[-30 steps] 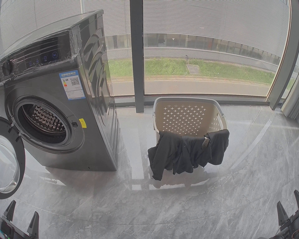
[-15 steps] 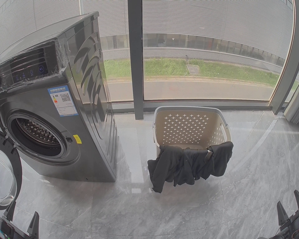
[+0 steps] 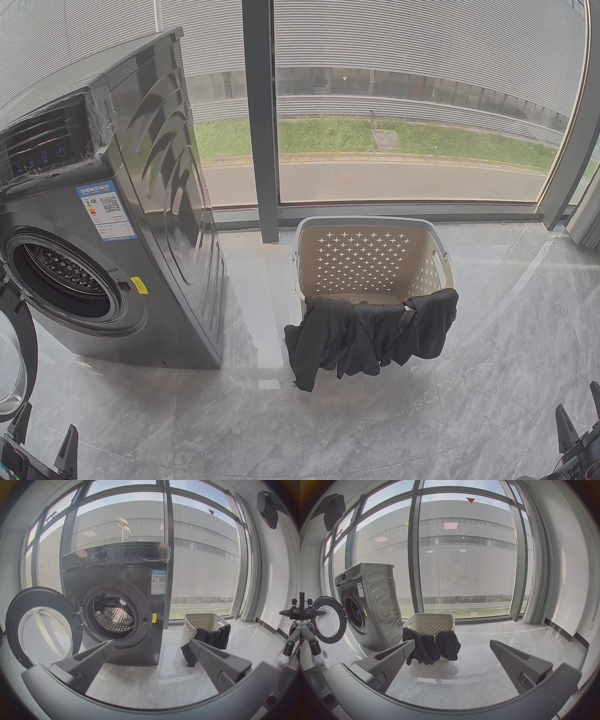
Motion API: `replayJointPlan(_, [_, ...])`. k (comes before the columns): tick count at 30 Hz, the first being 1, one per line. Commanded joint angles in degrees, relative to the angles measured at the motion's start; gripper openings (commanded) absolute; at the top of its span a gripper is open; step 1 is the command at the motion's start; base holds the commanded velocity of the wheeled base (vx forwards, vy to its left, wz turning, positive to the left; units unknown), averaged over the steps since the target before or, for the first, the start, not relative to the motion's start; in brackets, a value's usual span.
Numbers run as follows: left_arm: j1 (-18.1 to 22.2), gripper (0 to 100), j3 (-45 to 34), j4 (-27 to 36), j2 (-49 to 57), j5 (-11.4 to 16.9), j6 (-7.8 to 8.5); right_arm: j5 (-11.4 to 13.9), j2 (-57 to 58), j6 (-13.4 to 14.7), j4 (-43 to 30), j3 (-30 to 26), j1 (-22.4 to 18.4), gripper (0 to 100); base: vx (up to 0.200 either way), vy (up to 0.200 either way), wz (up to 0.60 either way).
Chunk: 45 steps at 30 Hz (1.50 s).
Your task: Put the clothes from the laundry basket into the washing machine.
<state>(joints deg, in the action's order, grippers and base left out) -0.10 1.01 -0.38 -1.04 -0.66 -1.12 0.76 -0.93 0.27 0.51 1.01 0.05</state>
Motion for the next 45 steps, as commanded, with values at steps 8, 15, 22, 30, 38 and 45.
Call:
replayJointPlan(8, [0.0, 100, -0.9, -0.1, 0.9, 0.0, -0.02, 0.0, 0.9, 0.0, 0.0, -1.0, 0.0, 100, 0.0, -0.175, 0.0])
replayJointPlan(15, [0.0, 100, -0.9, -0.1, 0.9, 0.0, -0.02, 0.0, 0.9, 0.0, 0.0, -1.0, 0.0, 100, 0.0, 0.0, 0.0])
replayJointPlan(22, [0.0, 100, -0.9, -0.1, 0.9, 0.0, -0.02, 0.0, 0.9, 0.0, 0.0, -1.0, 0.0, 100, 0.0, 0.0, 0.0])
replayJointPlan(30, [0.0, 100, -0.9, -0.1, 0.9, 0.0, -0.02, 0.0, 0.9, 0.0, 0.0, -1.0, 0.0, 100, 0.0, 0.0, 0.0])
replayJointPlan(38, [0.0, 100, -0.9, -0.1, 0.9, 0.0, -0.02, 0.0, 0.9, 0.0, 0.0, -1.0, 0.0, 100, 0.0, -0.175, 0.0])
replayJointPlan(45, [0.0, 100, -0.9, -0.1, 0.9, -0.1, -0.02, 0.0, 0.9, 0.0, 0.0, -1.0, 0.0, 100, 0.0, -0.057, 0.0])
